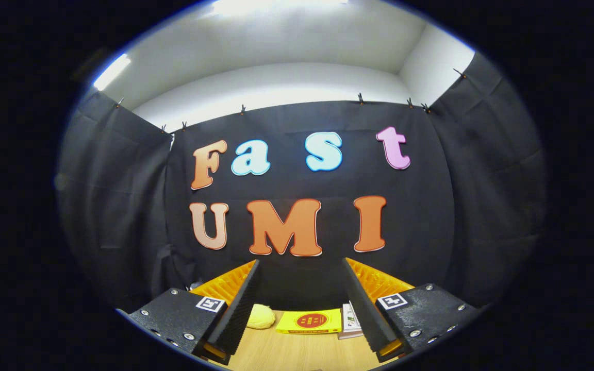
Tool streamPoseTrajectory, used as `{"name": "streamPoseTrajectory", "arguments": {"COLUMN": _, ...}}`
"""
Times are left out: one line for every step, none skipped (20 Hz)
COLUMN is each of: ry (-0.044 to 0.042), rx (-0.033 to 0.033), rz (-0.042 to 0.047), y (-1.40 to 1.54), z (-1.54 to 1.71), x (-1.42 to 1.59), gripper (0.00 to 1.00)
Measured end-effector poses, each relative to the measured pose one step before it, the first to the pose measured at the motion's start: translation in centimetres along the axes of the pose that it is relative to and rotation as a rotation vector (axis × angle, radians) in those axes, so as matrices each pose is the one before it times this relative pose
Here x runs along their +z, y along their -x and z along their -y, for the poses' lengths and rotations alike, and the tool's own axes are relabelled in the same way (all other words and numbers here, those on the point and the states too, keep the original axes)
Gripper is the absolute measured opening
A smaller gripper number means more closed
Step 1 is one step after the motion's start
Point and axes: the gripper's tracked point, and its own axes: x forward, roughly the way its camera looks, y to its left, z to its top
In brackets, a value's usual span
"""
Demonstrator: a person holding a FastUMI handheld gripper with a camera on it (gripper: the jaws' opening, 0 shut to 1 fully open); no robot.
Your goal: Open the storage box then place both shoes into the box .Put the left shoe in first, then the right shoe, with the right side of both shoes facing outward in a uniform manner.
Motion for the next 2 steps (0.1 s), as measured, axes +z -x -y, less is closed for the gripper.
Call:
{"name": "streamPoseTrajectory", "arguments": {"ry": 0.01333, "rx": 0.01086, "rz": 0.02624, "y": 0.027, "z": -0.322, "x": 0.622, "gripper": 0.92}}
{"name": "streamPoseTrajectory", "arguments": {"ry": 0.0105, "rx": 0.01547, "rz": 0.02228, "y": 0.118, "z": -0.477, "x": 0.571, "gripper": 0.92}}
